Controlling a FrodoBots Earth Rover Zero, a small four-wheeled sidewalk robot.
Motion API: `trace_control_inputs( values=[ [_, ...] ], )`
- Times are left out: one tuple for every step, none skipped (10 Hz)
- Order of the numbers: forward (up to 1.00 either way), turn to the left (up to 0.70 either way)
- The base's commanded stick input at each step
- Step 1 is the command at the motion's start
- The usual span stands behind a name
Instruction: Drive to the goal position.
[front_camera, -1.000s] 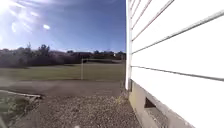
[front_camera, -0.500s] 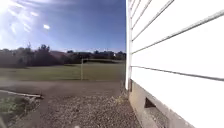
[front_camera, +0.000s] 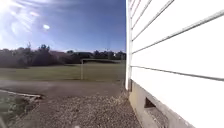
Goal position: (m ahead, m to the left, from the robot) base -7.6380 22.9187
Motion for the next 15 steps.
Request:
trace_control_inputs(
  values=[
    [0.05,0.00],
    [0.05,0.00],
    [0.05,0.00],
    [0.05,0.00],
    [0.05,0.00],
    [0.05,0.00],
    [0.05,0.00],
    [0.05,0.00],
    [0.05,0.00],
    [0.05,0.00],
    [0.05,0.00],
    [0.05,0.00],
    [0.05,0.00],
    [0.05,0.00],
    [0.05,0.00]
  ],
)
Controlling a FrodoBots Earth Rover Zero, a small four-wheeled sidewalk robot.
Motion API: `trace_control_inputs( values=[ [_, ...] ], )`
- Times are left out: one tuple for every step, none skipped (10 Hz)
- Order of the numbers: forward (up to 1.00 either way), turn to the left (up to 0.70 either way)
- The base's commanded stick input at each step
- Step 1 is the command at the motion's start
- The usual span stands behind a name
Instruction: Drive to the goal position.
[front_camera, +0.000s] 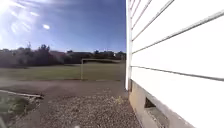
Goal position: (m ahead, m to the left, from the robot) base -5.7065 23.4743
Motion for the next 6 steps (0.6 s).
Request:
trace_control_inputs(
  values=[
    [0.05,0.00],
    [0.05,0.00],
    [0.05,0.00],
    [0.05,0.00],
    [0.05,0.00],
    [0.05,0.00]
  ],
)
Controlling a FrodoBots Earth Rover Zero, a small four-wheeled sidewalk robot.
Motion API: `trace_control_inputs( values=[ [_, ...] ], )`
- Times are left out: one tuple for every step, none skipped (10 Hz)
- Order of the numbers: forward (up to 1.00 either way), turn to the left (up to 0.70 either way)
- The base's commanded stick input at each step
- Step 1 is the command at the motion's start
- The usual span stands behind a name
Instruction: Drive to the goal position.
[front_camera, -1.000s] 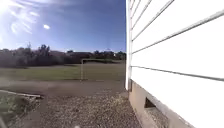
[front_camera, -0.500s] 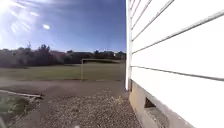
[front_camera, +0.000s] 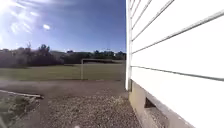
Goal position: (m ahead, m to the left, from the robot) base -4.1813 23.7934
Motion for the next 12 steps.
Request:
trace_control_inputs(
  values=[
    [0.05,0.00],
    [0.05,0.00],
    [0.05,0.00],
    [0.05,0.00],
    [0.05,0.00],
    [0.05,0.00],
    [0.05,0.00],
    [0.05,0.00],
    [0.05,0.00],
    [0.05,0.00],
    [0.05,0.00],
    [0.04,0.00]
  ],
)
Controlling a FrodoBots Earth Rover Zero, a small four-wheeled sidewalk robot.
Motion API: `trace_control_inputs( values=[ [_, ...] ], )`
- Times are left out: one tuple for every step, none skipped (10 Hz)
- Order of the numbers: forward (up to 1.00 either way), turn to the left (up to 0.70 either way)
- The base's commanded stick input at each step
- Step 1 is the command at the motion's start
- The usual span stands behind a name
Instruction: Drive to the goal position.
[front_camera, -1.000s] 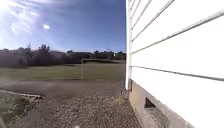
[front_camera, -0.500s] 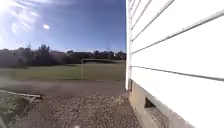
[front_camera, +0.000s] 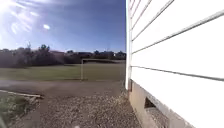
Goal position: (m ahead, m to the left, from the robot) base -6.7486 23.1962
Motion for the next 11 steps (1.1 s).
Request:
trace_control_inputs(
  values=[
    [0.05,0.00],
    [0.05,0.00],
    [0.05,0.00],
    [0.05,0.00],
    [0.05,0.00],
    [0.05,0.00],
    [0.05,0.00],
    [0.05,0.00],
    [0.05,0.00],
    [0.05,0.00],
    [0.05,0.00]
  ],
)
